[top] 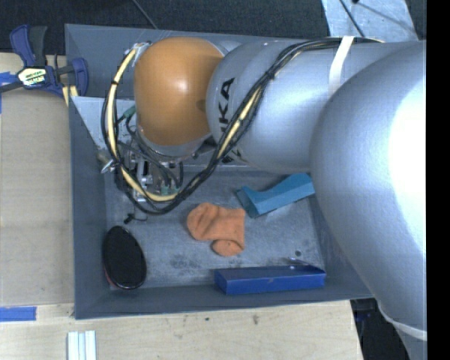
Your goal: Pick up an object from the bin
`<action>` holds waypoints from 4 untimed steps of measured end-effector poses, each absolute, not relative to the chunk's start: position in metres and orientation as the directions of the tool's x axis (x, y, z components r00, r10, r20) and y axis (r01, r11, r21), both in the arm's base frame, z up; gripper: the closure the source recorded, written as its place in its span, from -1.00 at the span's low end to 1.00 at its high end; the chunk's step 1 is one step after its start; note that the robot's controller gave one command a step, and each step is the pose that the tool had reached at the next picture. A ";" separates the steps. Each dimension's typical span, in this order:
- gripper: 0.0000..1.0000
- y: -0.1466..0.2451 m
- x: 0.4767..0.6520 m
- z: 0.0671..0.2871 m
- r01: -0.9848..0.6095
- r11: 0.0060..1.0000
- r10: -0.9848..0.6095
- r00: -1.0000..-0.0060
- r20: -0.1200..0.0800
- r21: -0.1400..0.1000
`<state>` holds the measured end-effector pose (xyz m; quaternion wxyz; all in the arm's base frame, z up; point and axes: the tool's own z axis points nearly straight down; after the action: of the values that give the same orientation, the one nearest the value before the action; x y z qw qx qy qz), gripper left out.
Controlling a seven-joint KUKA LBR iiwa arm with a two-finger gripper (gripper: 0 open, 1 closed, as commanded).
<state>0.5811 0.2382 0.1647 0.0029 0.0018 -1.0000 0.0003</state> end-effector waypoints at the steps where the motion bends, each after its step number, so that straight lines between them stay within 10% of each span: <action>1: -1.00 0.237 0.583 0.170 0.000 1.000 0.000 -1.000 -0.002 0.001; 2: -1.00 0.238 0.499 0.083 -0.091 0.996 -0.091 -0.996 -0.011 0.004; 3: -1.00 0.239 0.498 0.083 -0.108 0.994 -0.108 -0.994 -0.010 0.003; 4: -1.00 0.239 0.489 0.101 -0.466 0.885 -0.466 -0.885 -0.013 -0.002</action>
Offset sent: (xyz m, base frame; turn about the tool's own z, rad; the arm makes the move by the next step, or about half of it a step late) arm -0.0948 0.0002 -0.0947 -0.1000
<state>0.4885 0.2387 0.1009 -0.0063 0.2398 -0.9708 -0.0007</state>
